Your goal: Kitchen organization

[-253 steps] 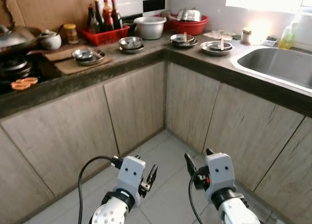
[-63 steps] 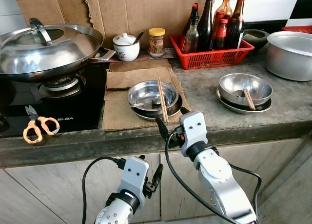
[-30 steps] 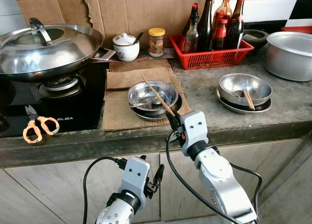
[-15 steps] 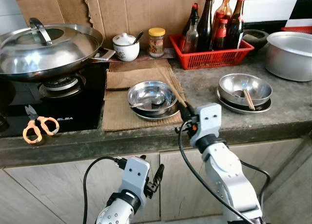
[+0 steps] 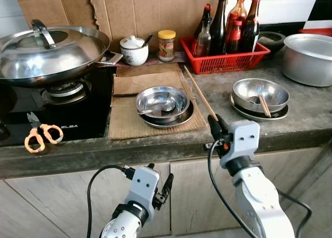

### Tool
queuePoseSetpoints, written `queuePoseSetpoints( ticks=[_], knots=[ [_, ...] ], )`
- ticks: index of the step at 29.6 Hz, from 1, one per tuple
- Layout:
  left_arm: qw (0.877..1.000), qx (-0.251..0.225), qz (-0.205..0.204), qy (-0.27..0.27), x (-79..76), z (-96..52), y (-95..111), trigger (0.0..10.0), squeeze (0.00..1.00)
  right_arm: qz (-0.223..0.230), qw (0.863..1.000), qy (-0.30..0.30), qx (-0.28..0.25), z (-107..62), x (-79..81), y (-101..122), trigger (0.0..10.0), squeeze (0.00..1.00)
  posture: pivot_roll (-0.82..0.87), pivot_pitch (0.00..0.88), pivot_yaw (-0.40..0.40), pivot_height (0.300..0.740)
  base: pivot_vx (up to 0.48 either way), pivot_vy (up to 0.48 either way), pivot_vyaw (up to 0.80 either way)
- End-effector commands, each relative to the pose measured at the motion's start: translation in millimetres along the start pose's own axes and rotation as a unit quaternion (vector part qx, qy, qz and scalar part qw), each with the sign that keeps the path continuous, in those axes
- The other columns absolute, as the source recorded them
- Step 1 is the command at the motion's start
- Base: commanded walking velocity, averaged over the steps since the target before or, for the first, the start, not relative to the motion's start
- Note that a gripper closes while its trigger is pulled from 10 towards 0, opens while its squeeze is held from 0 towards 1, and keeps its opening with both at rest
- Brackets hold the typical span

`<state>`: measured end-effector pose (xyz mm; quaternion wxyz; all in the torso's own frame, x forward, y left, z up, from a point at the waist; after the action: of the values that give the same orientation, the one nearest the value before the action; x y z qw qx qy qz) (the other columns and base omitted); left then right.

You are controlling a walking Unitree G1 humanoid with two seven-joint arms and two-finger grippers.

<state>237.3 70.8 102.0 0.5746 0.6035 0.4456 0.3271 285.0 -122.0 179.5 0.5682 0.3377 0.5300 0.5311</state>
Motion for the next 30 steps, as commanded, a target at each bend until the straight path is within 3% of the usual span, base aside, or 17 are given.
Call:
queuePoseSetpoints(
  ticks=[1,8,9,12,13,30],
  knots=[
    [1.000,0.001,0.002,0.000,-1.1,-0.2,1,10.0,0.00,-0.007,1.000,-0.017,-0.019,-2.7,-6.1,9,0.0,0.00,0.06,0.025,-0.007,0.740,0.000,0.000,0.00],
    [1.000,-0.002,-0.004,-0.007,-1.8,-0.2,1,10.0,0.00,-0.017,0.999,-0.032,0.000,-11.2,-9.6,1,0.0,0.00,0.05,0.017,-0.006,0.740,0.000,0.000,0.00],
    [1.000,-0.002,-0.004,-0.007,-1.6,-0.3,0,10.0,0.00,-0.017,0.999,-0.030,0.003,-11.0,-9.0,0,4.0,0.00,0.05,0.017,-0.006,0.740,0.000,0.000,0.00],
    [1.000,-0.001,-0.005,-0.007,-1.4,-0.4,0,10.0,0.00,-0.018,0.999,-0.030,0.003,-10.7,-8.7,0,4.0,0.00,0.05,0.017,-0.006,0.740,0.000,0.000,0.00],
    [1.000,0.000,-0.005,-0.006,-1.3,-0.5,0,10.0,0.00,-0.017,0.999,-0.029,0.006,-10.4,-8.3,-2,10.0,0.00,0.05,0.011,-0.006,0.740,0.000,0.000,0.00],
    [1.000,0.002,-0.008,-0.011,-2.6,-1.7,-2,10.0,0.00,-0.001,1.000,-0.017,0.018,-11.0,0.1,-6,10.0,0.00,0.05,0.012,-0.003,0.740,0.000,0.000,0.00]
  ],
)
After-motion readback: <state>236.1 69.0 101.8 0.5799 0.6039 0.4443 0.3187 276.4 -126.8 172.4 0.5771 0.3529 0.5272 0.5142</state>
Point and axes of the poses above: a point about 5 cm out from each wrist's last joint towards the gripper, its own z axis pointing out of the wrist towards the gripper, its own y axis along the axis of the wrist's last joint, x = y × z, the point moved 4 cm from there along z, pointing out of the wrist towards the gripper, and after that the axes turned 14 degrees about -z, right-handed, at the moved point
